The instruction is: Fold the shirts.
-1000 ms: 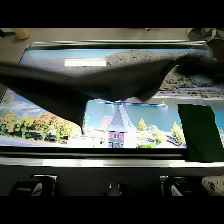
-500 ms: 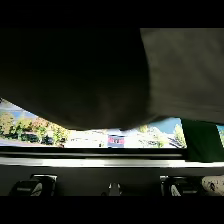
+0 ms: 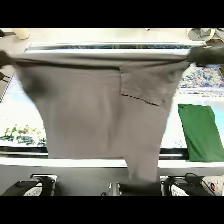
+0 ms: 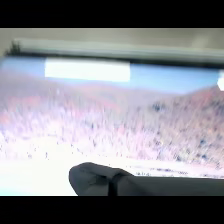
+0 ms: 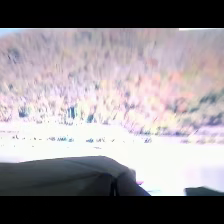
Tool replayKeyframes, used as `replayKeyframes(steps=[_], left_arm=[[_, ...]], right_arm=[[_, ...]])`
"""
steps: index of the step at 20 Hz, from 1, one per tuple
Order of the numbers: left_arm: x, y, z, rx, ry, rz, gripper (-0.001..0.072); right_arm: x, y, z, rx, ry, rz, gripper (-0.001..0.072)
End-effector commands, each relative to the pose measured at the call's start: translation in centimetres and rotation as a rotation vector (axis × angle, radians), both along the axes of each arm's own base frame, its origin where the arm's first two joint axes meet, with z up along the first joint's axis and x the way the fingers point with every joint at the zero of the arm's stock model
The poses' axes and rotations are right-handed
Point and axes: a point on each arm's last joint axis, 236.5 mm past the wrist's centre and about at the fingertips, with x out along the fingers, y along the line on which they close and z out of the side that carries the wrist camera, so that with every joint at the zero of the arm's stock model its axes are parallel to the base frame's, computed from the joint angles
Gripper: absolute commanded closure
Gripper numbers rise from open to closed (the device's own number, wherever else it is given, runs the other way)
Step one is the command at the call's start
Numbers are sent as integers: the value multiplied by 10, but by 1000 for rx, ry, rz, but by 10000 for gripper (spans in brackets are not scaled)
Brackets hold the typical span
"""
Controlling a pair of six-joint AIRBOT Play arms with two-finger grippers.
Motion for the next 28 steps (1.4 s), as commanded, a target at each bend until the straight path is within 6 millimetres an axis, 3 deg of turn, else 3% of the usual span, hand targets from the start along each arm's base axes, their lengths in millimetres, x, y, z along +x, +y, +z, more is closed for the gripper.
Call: replayKeyframes(steps=[1, 4, 6, 7, 8, 9, 11, 12, 14, 16, 18, 19, 22, 28], left_arm=[[58, -8, -120, -95, 219, 39, 680], [70, -38, -200, -303, 395, 74, 675], [72, -72, -233, -500, 482, 85, 595], [72, -85, -239, -571, 510, 81, 444], [71, -88, -240, -606, 525, 82, 219], [65, -82, -236, -596, 543, 62, 81], [36, -56, -229, -486, 643, -33, 92], [9, -37, -233, -446, 737, -43, 96], [-56, -6, -250, -403, 943, -36, 112], [-109, -2, -278, -457, 1019, 10, 112], [-155, -18, -316, -519, 1048, 26, 113], [-169, -31, -330, -557, 1041, 14, 113], [-180, -53, -353, -655, 997, 22, 113], [-170, -60, -370, -653, 982, 48, 113]], right_arm=[[70, 21, -106, 235, 145, -107, 681], [84, 52, -177, 401, 300, -145, 681], [84, 68, -209, 419, 372, -137, 680], [85, 75, -216, 424, 384, -133, 615], [84, 77, -214, 436, 389, -129, 377], [80, 72, -208, 430, 393, -119, 203], [62, 39, -193, 349, 425, -59, 179], [46, 17, -193, 328, 477, -51, 181], [-9, -26, -210, 341, 691, -71, 227], [-55, -44, -237, 375, 863, -82, 229], [-84, -46, -263, 410, 949, -106, 242], [-93, -44, -274, 418, 968, -111, 296], [-102, -31, -288, 467, 990, -87, 297], [-100, -30, -289, 463, 974, -72, 292]])
